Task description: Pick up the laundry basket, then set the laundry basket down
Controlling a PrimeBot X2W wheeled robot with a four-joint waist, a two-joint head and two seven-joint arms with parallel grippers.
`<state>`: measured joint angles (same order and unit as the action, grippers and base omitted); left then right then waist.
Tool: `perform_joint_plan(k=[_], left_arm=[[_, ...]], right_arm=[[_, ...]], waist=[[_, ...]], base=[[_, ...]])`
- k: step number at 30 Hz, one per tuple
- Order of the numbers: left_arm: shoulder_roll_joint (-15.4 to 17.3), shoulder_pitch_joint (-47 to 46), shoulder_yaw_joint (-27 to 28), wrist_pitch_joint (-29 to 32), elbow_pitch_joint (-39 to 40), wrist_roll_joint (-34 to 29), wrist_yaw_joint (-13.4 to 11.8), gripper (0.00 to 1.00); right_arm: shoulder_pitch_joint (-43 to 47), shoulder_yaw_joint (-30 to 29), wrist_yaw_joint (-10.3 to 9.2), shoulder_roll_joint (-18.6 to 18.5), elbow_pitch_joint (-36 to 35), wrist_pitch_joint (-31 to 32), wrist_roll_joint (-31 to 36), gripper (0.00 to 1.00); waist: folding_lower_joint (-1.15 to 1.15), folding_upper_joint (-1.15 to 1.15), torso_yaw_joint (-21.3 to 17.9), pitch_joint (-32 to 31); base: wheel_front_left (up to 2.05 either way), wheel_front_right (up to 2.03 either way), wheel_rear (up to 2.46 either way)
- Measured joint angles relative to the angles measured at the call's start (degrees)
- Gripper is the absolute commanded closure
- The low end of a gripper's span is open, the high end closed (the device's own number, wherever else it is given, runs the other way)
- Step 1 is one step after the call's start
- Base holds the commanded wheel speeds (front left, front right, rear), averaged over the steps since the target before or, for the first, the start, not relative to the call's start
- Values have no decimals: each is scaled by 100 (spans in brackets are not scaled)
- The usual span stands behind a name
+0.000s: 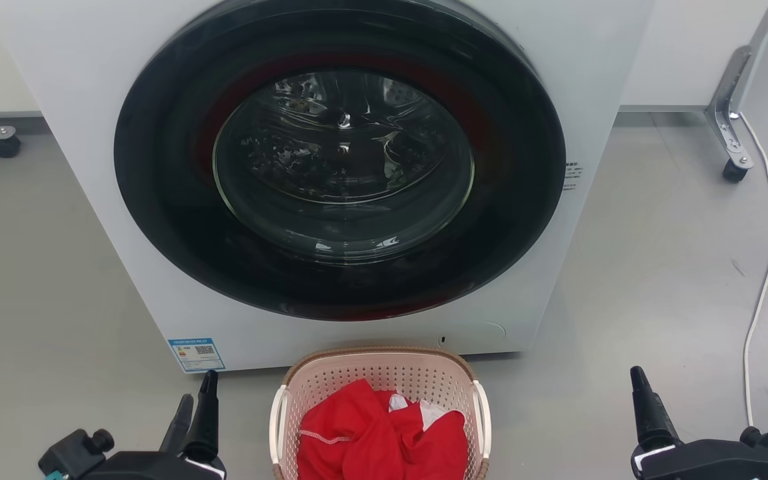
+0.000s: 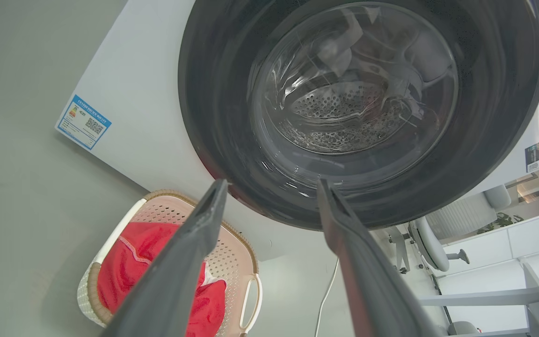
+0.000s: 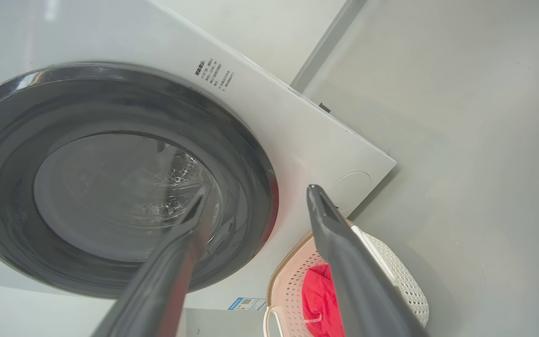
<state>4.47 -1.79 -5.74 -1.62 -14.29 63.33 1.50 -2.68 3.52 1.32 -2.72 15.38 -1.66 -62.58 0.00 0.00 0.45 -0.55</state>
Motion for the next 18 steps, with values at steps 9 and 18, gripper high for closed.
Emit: perform_joint_plan(k=[9,18], left_arm=[[186,-2,-279,-186,97,-1148,-110,0],[247,1,-399,-364,188,-2160,-259,0]], right_arm=[[-1,201,-138,-8,-26,-178,865,0],[-1,375,-244,-25,-71,-374,1706,0]], waist=[[0,0,9,-17],[0,0,14,-32]], base=[[0,0,0],[0,0,0]])
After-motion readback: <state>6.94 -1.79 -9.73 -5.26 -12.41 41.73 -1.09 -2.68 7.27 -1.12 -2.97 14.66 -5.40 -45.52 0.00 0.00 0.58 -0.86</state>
